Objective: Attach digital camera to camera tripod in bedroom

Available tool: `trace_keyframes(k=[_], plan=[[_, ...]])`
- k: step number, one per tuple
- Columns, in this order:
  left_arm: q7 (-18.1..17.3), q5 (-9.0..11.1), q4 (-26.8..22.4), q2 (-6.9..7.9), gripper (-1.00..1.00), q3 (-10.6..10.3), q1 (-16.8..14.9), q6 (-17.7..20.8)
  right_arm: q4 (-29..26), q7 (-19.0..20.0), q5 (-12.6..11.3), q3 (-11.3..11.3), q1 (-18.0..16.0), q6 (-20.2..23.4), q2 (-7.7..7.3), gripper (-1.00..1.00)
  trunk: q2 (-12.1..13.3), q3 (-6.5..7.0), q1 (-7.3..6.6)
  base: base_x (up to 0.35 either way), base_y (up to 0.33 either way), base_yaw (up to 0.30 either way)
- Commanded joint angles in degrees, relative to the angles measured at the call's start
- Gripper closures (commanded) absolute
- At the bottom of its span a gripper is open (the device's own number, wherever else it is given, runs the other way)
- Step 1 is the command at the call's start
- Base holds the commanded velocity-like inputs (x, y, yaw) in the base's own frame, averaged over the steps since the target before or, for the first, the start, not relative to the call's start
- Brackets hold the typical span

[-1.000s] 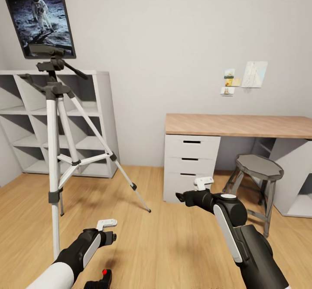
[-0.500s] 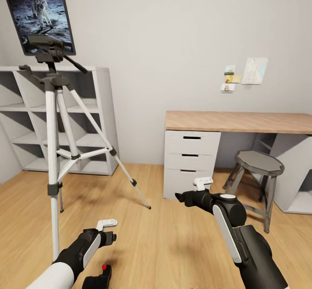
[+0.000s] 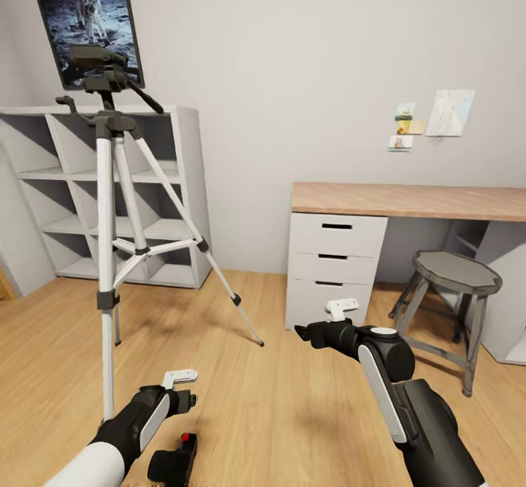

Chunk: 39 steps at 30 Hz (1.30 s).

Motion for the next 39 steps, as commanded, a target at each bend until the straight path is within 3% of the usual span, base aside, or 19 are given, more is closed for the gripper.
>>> trace_keyframes(k=[1, 9, 39], plan=[[0.49, 0.59, -0.1, 0.06, -1.0, -0.41, -0.02, 0.26, -0.05, 0.06, -0.13, -0.04, -0.04, 0.26, 0.01, -1.0, -0.44, -0.24, 0.21, 0.0, 0.0, 0.253], [0.23, 0.68, 0.32, 0.07, -1.0, -0.44, -0.02, 0.43, -0.05, 0.05, -0.13, -0.05, -0.05, 0.2, -0.24, -1.0, -0.55, -2.02, 0.42, 0.0, 0.0, 0.131], [-0.4, 0.36, 1.36, 0.02, -1.0, -0.84, -0.02, 0.2, -0.05, 0.04, -0.07, -0.51, -1.86, -0.5, -0.65, -1.0, -0.95, -8.66, 1.19, 0.0, 0.0, 0.004]])
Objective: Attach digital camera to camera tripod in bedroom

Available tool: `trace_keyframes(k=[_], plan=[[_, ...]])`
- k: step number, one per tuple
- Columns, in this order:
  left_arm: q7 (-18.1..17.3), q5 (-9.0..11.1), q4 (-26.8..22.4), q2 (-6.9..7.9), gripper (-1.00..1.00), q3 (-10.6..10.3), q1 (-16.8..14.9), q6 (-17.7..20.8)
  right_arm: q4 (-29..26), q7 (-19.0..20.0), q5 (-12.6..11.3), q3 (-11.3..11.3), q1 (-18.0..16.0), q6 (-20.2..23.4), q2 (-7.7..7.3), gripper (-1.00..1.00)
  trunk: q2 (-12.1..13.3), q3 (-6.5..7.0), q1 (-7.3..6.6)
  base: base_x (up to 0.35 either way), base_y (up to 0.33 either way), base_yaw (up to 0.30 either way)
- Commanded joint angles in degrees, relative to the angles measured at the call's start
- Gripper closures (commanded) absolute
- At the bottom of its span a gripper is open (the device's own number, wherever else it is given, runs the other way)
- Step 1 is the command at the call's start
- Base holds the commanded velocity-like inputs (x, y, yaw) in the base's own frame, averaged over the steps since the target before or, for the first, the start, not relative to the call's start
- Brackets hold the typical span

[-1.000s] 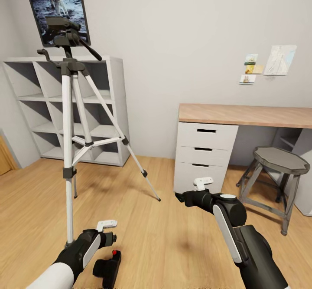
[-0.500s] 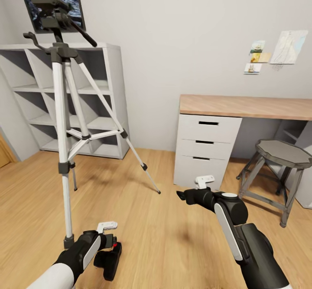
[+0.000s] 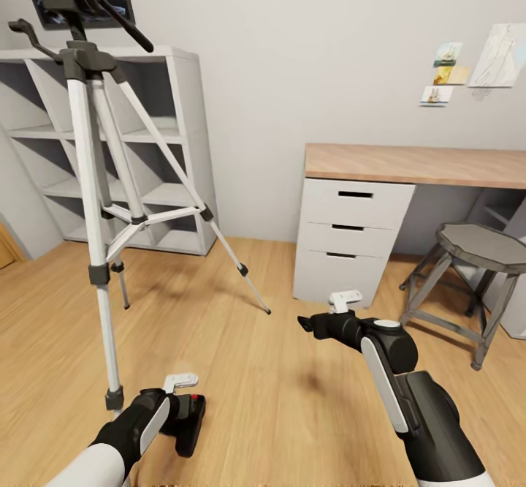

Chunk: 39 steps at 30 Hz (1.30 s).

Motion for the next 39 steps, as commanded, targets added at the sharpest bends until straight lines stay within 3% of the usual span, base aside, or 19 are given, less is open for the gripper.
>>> trace_keyframes(k=[1, 13, 22, 39], plan=[[0.48, 0.59, -0.11, 0.08, -1.0, -0.45, -0.01, 0.26, -0.05, -0.06, -0.22, 0.08, -0.01, 0.23, -0.03, -1.0, -0.04, -0.28, 0.01, 0.0, 0.0, 0.0], [0.44, 0.26, -0.81, 0.09, -1.0, -0.52, -0.42, -0.27, -0.05, -0.11, -0.22, 0.37, 0.17, 0.23, 0.01, -1.0, -0.2, -2.94, 0.32, 0.0, 0.0, 0.0], [0.37, 0.22, -1.72, 0.15, -1.0, -0.55, -0.74, -4.57, -0.05, -0.12, -0.26, 0.45, 0.24, 0.23, 0.01, -1.0, -0.32, -4.93, 0.55, 0.0, 0.0, 0.0], [0.39, 0.14, -2.02, 0.23, -1.0, -0.55, -0.77, -8.22, -0.05, -0.23, -0.26, 0.49, 0.27, 0.23, 0.03, -1.0, -0.55, -8.7, 0.99, 0.0, 0.0, 0.0]])
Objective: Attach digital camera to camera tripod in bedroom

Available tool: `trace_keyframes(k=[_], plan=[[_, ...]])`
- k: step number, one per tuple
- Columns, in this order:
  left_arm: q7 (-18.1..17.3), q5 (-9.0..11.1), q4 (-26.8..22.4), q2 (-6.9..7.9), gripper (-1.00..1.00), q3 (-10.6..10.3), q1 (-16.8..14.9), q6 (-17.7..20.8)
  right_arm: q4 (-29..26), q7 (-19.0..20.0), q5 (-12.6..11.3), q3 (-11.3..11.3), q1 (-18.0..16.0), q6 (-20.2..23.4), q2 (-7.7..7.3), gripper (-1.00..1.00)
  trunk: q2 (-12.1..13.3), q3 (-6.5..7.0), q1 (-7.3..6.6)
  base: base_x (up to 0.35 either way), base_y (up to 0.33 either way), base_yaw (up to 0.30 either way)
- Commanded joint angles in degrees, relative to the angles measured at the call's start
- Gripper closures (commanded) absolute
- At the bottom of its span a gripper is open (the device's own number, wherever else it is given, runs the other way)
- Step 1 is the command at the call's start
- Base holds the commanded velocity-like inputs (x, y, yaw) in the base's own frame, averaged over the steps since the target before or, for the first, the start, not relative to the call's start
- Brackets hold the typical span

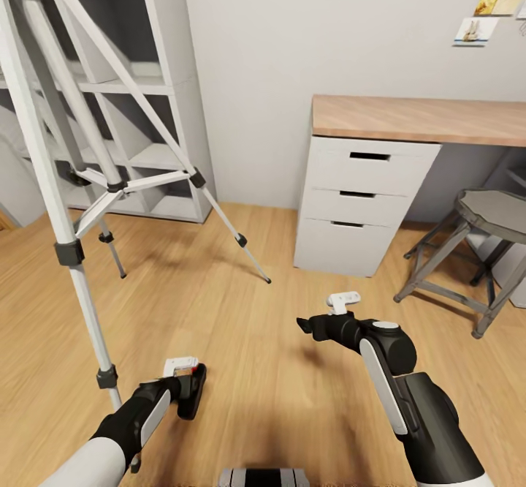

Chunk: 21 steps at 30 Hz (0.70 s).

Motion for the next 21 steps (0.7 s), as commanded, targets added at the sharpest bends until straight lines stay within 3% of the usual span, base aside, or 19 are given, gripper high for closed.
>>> trace_keyframes(k=[1, 6, 15, 21], plan=[[0.48, 0.59, -0.12, 0.07, -1.0, -0.46, -0.01, -0.07, -0.05, -0.05, -0.17, 0.03, -0.04, 0.24, -0.02, -1.0, -0.04, -0.27, 0.01, 0.0, 0.0, 0.0], [0.52, 0.53, -0.14, 0.02, -1.0, -0.46, -0.07, -0.86, -0.05, -0.17, -0.14, 0.04, -0.03, 0.1, 0.02, -1.0, -0.1, -1.38, 0.14, 0.0, 0.0, 0.0], [0.03, 0.51, -0.14, 0.64, -1.0, -0.61, -0.06, -4.04, -0.05, -0.27, -0.12, 0.01, -0.06, -0.15, -0.01, -1.0, -0.1, -1.38, 0.14, 0.0, 0.0, 0.0], [-0.91, -0.33, -0.14, 0.51, -1.0, -2.2, -0.11, -5.36, -0.05, -0.28, -0.12, 0.01, -0.1, -0.19, -0.04, -1.0, -0.1, -1.38, 0.14, 0.0, 0.0, 0.0]])
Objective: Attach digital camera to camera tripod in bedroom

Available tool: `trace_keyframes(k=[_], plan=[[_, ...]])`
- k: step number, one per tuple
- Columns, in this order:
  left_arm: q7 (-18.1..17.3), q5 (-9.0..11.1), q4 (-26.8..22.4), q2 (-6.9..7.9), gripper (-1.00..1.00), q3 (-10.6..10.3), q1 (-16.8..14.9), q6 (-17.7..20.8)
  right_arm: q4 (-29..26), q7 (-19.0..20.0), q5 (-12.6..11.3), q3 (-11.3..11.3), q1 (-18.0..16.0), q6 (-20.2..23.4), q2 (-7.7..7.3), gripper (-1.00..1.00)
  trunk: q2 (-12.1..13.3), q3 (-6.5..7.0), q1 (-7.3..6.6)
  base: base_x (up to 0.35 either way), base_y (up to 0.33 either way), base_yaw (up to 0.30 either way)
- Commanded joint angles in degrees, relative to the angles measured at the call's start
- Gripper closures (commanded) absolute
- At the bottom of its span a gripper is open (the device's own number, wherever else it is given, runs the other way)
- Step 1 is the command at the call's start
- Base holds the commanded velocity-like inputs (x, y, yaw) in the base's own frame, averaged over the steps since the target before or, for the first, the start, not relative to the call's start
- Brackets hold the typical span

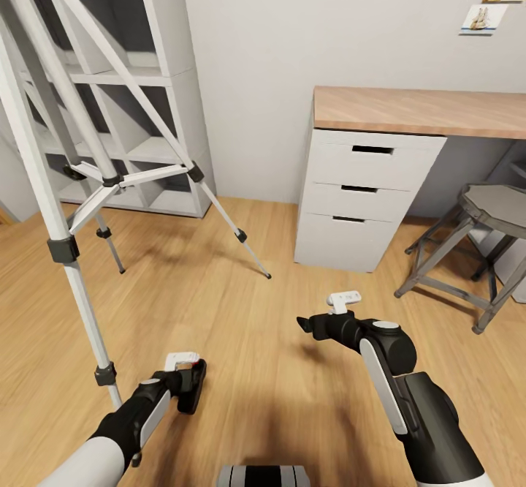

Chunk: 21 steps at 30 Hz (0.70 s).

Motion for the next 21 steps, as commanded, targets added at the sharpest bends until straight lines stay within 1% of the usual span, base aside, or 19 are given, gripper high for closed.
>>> trace_keyframes(k=[1, 4, 9, 11, 21], plan=[[0.21, 0.37, -0.11, 0.03, -1.0, -0.87, -0.03, 0.12, -0.05, -0.04, -0.19, 0.04, -0.04, 0.23, -0.02, -1.0, -0.02, -0.04, -0.01, 0.0, 0.0, 0.0], [-0.06, -0.08, -0.11, -0.07, -1.0, -1.75, -0.07, -0.4, -0.05, -0.04, -0.19, 0.05, -0.05, 0.23, 0.01, -1.0, -0.02, -0.04, -0.01, 0.0, 0.0, 0.0], [-0.25, -0.36, -0.11, -0.04, -1.0, -2.4, -0.02, -1.55, -0.05, -0.04, -0.19, 0.11, -0.05, 0.22, 0.03, -1.0, -0.02, -0.04, -0.01, 0.0, 0.0, 0.0], [-0.28, -0.38, -0.11, 0.0, -1.0, -2.49, 0.02, -1.89, -0.05, -0.04, -0.19, 0.11, -0.03, 0.22, 0.03, -1.0, -0.03, -0.27, 0.01, 0.0, 0.0, 0.0], [-0.69, -0.4, -0.11, 0.29, -1.0, -2.91, 0.3, -3.75, -0.05, -0.03, -0.18, 0.26, -0.02, 0.22, 0.08, -1.0, -0.03, -0.27, 0.01, 0.0, 0.0, 0.0]])
